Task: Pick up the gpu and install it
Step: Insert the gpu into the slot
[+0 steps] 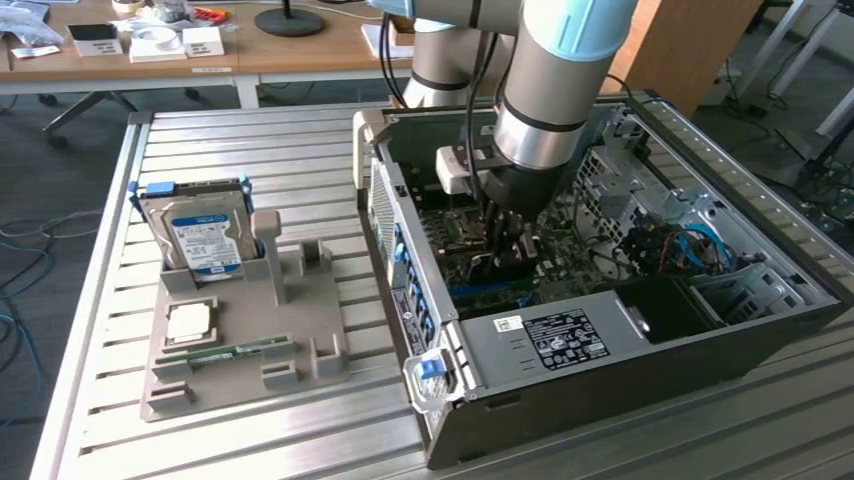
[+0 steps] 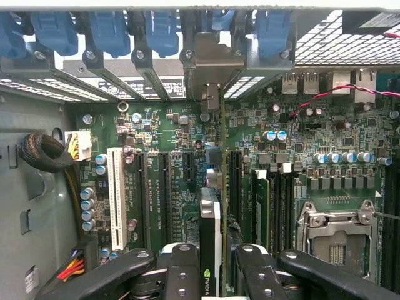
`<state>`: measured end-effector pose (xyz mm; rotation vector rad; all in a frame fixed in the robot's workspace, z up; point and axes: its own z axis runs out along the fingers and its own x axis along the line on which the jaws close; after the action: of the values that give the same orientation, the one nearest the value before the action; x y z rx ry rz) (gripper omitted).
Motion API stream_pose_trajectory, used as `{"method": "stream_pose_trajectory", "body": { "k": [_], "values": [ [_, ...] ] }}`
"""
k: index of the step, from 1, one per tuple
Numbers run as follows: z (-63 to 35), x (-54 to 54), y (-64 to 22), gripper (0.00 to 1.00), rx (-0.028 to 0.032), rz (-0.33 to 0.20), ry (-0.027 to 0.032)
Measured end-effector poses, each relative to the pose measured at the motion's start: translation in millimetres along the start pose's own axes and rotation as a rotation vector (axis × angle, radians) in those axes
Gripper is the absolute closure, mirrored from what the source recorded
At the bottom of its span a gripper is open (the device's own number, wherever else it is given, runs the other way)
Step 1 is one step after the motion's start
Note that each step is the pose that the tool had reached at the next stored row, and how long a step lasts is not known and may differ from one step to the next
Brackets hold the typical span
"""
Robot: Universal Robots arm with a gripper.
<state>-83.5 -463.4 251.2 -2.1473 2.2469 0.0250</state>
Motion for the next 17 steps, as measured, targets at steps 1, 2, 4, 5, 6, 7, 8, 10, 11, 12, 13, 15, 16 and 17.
{"method": "stream_pose_trajectory", "body": {
  "k": [1, 2, 4, 5, 6, 7, 8, 10, 11, 12, 13, 15, 16, 17],
  "values": [
    [0.0, 0.2, 0.0, 0.73, 0.0000, 0.000, 0.0000],
    [0.0, 0.4, 0.0, 0.73, -0.0001, 0.000, 0.0001],
    [0.0, 0.6, 0.0, 0.73, -0.0001, 0.000, 0.0000],
    [0.0, 0.9, 0.0, 0.73, 0.0000, 0.000, 0.0000],
    [0.0, 0.9, -0.1, 0.73, 0.0000, 0.000, -0.0001],
    [0.1, 1.0, -0.1, 0.73, 0.0000, 0.000, -0.0001],
    [0.1, 1.2, -0.1, 0.73, 0.0001, 0.000, -0.0001],
    [0.6, 1.5, 0.0, 0.73, 0.0000, 0.000, 0.0001],
    [0.9, 1.5, 0.0, 0.73, -0.0001, 0.000, 0.0002],
    [1.0, 1.6, 0.0, 0.73, -0.0002, 0.000, 0.0004],
    [1.1, 1.6, 0.0, 0.73, -0.0002, 0.000, 0.0004],
    [2.1, 1.5, 0.0, 0.73, 0.0000, 0.000, -0.0002],
    [2.7, 1.6, 0.0, 0.73, 0.0000, 0.000, 0.0000],
    [3.5, 1.6, 0.1, 0.73, 0.0000, 0.000, 0.0000]
  ]
}}
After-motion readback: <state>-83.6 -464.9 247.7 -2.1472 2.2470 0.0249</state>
